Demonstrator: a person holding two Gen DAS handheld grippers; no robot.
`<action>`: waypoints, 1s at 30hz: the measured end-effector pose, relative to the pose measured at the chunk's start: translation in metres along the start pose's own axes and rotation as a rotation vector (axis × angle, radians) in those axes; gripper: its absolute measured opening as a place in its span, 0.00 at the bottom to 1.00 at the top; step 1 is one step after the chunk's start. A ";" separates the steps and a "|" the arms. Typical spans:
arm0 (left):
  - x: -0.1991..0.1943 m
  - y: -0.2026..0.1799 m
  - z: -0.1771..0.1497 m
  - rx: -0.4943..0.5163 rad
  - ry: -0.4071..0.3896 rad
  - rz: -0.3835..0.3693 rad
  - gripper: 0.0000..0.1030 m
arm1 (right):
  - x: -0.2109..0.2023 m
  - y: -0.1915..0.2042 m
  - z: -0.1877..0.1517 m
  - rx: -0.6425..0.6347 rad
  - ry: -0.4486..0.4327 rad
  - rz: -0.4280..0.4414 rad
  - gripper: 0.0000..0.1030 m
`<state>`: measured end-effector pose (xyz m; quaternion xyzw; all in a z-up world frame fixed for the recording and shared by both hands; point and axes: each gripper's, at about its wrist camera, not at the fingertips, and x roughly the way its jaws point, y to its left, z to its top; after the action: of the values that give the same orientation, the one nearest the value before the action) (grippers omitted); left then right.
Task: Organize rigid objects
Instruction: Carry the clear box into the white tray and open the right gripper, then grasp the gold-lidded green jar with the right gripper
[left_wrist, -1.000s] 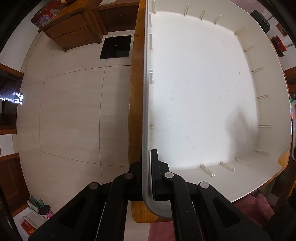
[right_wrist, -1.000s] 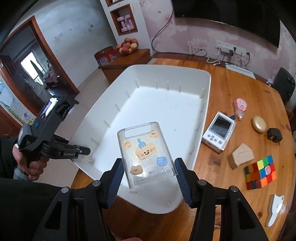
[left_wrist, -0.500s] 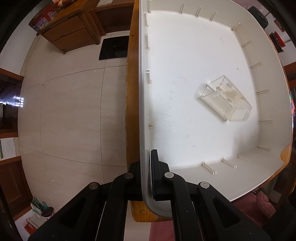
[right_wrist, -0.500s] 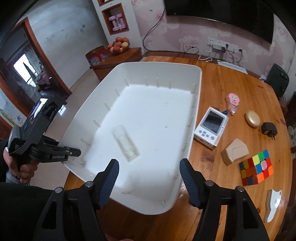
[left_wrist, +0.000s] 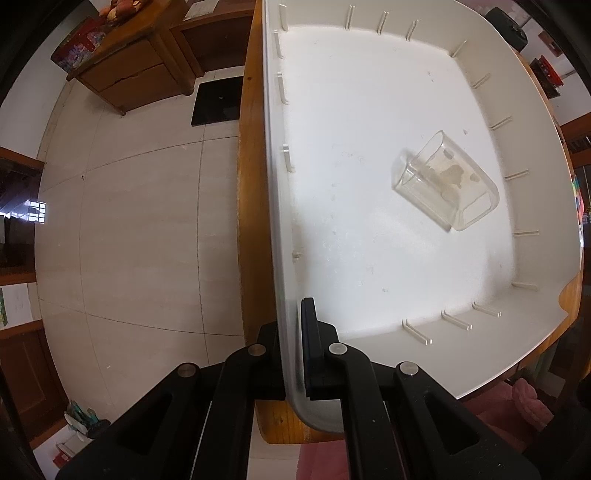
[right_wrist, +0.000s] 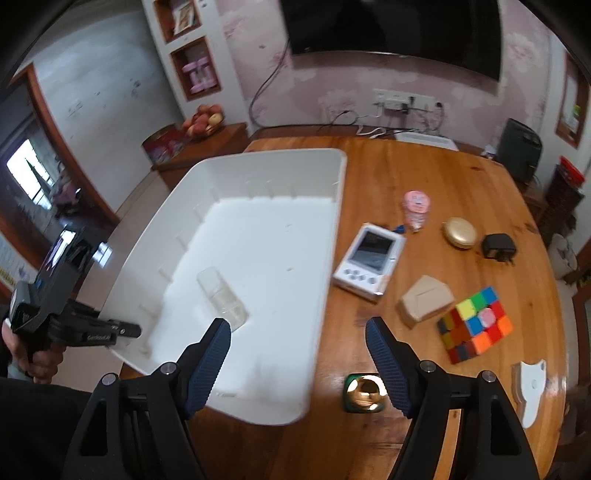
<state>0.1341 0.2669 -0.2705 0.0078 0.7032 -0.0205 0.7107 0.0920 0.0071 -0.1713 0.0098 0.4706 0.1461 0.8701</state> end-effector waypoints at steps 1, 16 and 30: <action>0.001 0.000 0.000 -0.001 0.000 0.003 0.04 | -0.001 -0.005 -0.001 0.011 -0.007 -0.012 0.74; 0.007 0.007 0.001 -0.006 0.008 0.004 0.04 | 0.011 -0.055 -0.036 0.059 0.045 -0.096 0.74; 0.009 0.014 0.003 -0.009 0.004 0.000 0.04 | 0.040 -0.056 -0.064 0.036 0.159 -0.087 0.74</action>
<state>0.1379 0.2807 -0.2799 0.0045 0.7046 -0.0174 0.7094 0.0734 -0.0437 -0.2479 -0.0067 0.5407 0.1002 0.8352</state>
